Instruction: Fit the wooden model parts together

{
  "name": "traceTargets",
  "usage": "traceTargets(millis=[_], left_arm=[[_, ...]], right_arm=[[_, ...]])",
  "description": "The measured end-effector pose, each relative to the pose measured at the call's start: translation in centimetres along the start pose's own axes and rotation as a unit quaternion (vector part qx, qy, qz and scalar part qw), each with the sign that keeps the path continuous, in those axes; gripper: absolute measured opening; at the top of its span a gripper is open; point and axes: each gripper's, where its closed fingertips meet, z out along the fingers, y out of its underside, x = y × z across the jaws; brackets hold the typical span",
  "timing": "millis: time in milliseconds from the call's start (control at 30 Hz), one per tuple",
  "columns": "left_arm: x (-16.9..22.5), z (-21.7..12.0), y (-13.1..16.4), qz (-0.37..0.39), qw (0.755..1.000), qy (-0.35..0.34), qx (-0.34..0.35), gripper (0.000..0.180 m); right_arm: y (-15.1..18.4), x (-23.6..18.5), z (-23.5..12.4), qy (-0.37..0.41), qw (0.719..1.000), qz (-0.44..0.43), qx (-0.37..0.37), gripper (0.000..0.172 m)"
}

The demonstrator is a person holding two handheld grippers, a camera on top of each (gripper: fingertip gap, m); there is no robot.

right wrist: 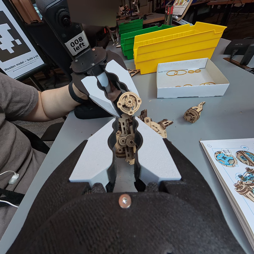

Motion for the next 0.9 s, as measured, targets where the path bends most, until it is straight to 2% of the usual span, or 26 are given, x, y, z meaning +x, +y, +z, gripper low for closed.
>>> traceTargets(millis=[633,667,900], left_arm=[[0.08,0.02,0.03,0.006,1.0,-0.002,-0.005,0.029],[0.23,0.03,0.05,0.005,1.0,0.003,-0.006,0.028],[0.18,-0.05,0.1,0.018,1.0,-0.003,-0.003,0.023]], right_arm=[[0.04,0.04,-0.14,0.016,1.0,0.024,0.014,0.017],[0.21,0.35,-0.31,0.026,0.999,0.024,0.009,0.006],[0.05,0.26,-0.33,0.012,0.999,0.029,0.012,0.007]])
